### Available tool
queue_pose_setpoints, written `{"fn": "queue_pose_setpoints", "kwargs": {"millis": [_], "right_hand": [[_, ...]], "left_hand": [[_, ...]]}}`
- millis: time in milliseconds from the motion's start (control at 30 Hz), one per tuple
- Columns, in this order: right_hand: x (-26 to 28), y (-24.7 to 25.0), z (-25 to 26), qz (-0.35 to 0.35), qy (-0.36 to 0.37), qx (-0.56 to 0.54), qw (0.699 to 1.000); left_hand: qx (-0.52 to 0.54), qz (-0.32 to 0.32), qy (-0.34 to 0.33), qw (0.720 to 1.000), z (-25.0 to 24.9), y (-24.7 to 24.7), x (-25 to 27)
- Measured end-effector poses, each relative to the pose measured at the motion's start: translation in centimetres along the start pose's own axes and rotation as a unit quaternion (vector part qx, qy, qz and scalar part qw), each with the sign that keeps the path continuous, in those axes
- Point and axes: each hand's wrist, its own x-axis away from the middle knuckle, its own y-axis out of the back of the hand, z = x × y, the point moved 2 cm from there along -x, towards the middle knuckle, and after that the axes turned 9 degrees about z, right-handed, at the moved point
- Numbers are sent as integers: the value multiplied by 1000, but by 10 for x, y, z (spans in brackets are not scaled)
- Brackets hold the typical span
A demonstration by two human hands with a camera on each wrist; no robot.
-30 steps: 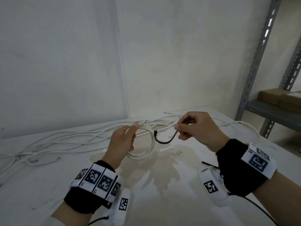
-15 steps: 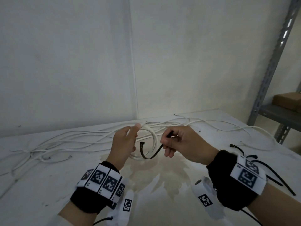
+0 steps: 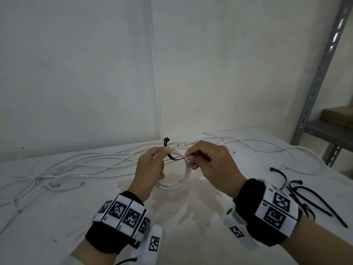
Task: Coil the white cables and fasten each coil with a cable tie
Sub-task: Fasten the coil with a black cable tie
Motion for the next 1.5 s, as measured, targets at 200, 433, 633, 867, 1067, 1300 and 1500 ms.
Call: {"fn": "queue_pose_setpoints", "kwargs": {"millis": [200, 433, 633, 867, 1067, 1300, 1500], "right_hand": [[0, 0, 2, 0, -14, -64, 998], [-5, -6, 0, 12, -106, -193, 975], [-11, -11, -1, 33, -119, -157, 980], [-11, -16, -1, 32, -125, -115, 985], [-10, -15, -1, 54, -166, -75, 982], [-12, -16, -3, 61, -187, -37, 980], [-15, -18, -2, 32, -196, -43, 979]], "left_hand": [[13, 45, -13, 999, 6, -5, 1], [29, 81, -30, 996, 3, -14, 6], [21, 75, -25, 997, 4, -14, 8], [55, 67, -4, 996, 1, -17, 13], [77, 53, 19, 995, 2, -15, 12], [66, 57, 26, 996, 3, -13, 10], [56, 65, 26, 996, 1, -17, 13]]}}
